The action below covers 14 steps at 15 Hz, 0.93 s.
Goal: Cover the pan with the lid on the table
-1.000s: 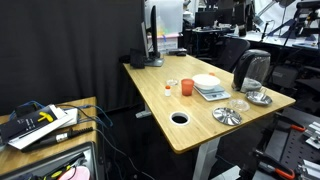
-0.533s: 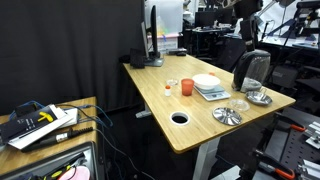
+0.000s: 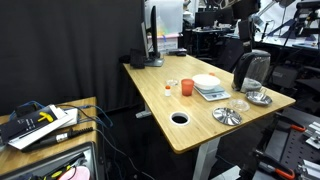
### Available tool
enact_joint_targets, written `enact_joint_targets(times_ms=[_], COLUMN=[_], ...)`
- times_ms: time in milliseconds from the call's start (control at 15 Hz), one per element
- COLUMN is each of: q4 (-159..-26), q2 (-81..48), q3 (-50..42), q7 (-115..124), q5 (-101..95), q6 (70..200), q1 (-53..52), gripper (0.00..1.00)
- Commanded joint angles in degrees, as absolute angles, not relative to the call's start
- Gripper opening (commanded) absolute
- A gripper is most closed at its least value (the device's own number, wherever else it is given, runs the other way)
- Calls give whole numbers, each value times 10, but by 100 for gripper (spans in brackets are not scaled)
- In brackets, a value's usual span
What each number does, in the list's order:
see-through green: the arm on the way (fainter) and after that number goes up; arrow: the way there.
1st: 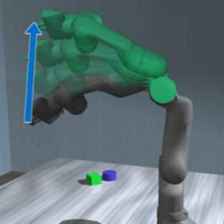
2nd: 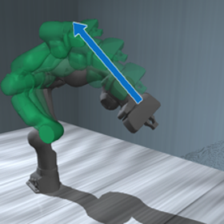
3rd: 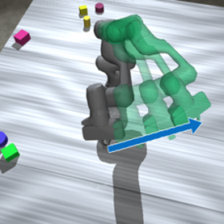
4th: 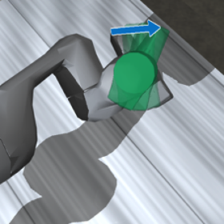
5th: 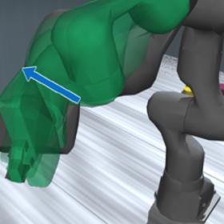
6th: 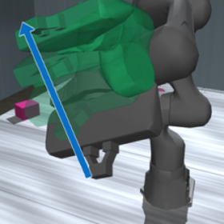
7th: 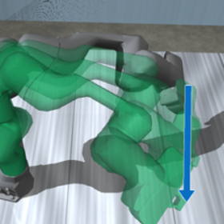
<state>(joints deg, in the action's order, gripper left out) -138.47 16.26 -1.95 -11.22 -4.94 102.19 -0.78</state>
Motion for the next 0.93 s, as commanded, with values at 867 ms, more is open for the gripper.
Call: enact_joint_targets(times_ms=[867], q4=[-1453], q2=[29], q3=[-26], q7=[-269], q5=[76], q6=[1105], q1=[-12], gripper=[100])
